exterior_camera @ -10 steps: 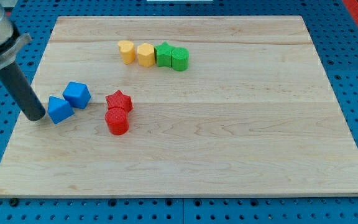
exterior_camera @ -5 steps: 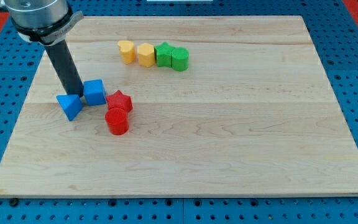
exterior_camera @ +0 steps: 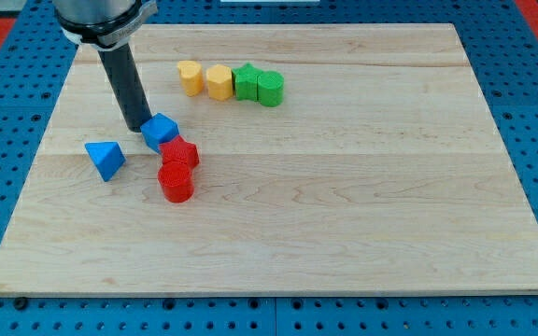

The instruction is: Move the blue cube to the top of the grn

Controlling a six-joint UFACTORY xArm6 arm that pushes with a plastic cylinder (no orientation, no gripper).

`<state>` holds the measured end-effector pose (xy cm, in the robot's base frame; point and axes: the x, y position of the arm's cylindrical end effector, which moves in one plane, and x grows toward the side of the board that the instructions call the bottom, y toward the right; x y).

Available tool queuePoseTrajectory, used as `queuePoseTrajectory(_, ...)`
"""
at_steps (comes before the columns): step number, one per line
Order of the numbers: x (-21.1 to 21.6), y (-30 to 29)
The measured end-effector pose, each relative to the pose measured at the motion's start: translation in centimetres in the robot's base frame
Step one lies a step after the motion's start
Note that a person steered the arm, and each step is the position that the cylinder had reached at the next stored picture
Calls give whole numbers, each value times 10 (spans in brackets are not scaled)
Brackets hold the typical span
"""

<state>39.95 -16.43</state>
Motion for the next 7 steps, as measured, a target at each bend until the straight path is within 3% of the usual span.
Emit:
queuePoseTrajectory(2,0,38)
queuePoseTrajectory(4,0,-35)
queuePoseTrajectory(7,73,-54)
